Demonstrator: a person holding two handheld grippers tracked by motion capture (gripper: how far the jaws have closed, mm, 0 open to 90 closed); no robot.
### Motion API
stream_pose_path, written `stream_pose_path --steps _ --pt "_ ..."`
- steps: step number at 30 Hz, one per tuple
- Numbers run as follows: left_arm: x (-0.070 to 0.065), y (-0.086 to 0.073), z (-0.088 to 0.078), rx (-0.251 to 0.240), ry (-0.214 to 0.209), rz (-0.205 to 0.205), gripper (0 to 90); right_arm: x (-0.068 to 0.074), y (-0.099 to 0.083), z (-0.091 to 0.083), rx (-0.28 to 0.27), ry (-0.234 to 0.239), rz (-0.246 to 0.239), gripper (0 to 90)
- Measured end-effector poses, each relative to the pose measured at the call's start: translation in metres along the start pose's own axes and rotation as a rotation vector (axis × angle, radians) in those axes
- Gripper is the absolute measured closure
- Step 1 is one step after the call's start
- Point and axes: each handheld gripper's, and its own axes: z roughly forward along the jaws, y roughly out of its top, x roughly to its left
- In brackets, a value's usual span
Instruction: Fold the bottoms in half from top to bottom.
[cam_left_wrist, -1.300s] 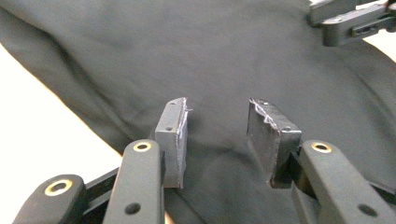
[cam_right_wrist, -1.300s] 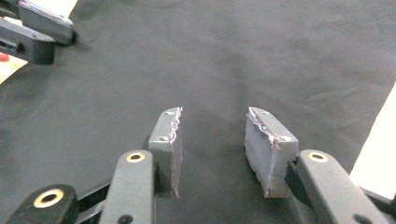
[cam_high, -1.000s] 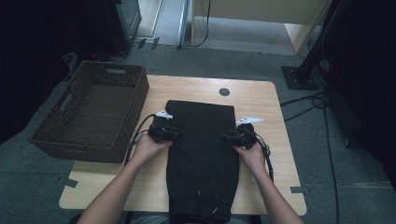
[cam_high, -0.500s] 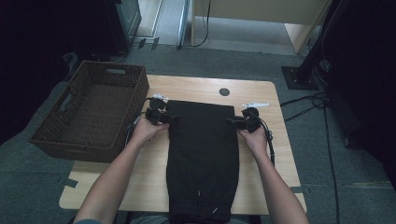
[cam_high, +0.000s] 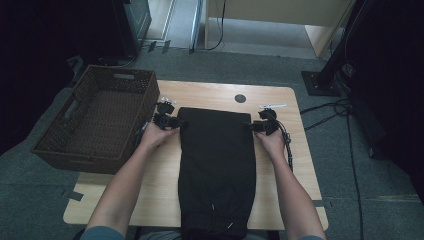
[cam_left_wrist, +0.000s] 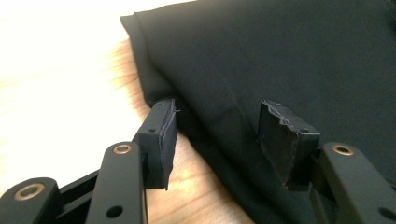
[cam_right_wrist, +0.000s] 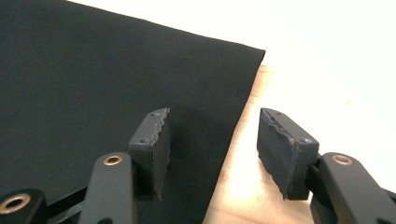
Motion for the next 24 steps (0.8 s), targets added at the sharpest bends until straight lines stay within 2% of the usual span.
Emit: stream_pose_path --steps 3,4,5,7,8,11,12,14,19,22,24 --pt "-0.004 0.0 0.004 0.004 0.017 0.031 48.0 0.004 0.002 0.005 -0.008 0.012 -0.004 43.3" --pt "-0.005 0.0 0.005 0.003 0.018 0.029 48.2 0.007 0.003 0.006 -0.006 0.011 -0.002 43.4" --pt "-0.004 0.002 0.006 0.009 0.0 0.012 48.3 0.009 0.004 0.008 -0.003 0.017 -0.014 43.4" --pt "-0.006 0.006 0.008 0.029 -0.011 0.006 48.4 0.016 0.005 0.012 -0.008 0.011 -0.037 43.4" --pt "-0.01 0.008 0.01 0.048 -0.015 0.026 48.4 0.018 0.005 0.014 -0.013 0.017 -0.038 43.4" --pt "-0.02 0.01 0.015 0.06 -0.007 0.065 47.9 0.025 0.005 0.017 -0.02 0.02 -0.039 44.3" --pt "-0.022 0.01 0.016 0.055 -0.007 0.062 48.4 0.026 0.004 0.017 -0.02 0.021 -0.049 45.7" --pt "-0.025 0.01 0.018 0.05 -0.025 0.05 52.7 0.028 0.004 0.018 -0.023 0.033 -0.048 50.1" --pt "-0.03 0.009 0.022 0.051 -0.05 0.056 65.7 0.031 0.003 0.02 -0.015 0.083 -0.039 62.8" --pt "-0.031 0.008 0.023 0.058 -0.071 0.056 74.2 0.033 0.003 0.021 0.01 0.092 -0.045 74.6" --pt "-0.031 0.008 0.022 0.055 -0.069 0.052 78.3 0.035 0.004 0.021 0.025 0.093 -0.049 79.2"
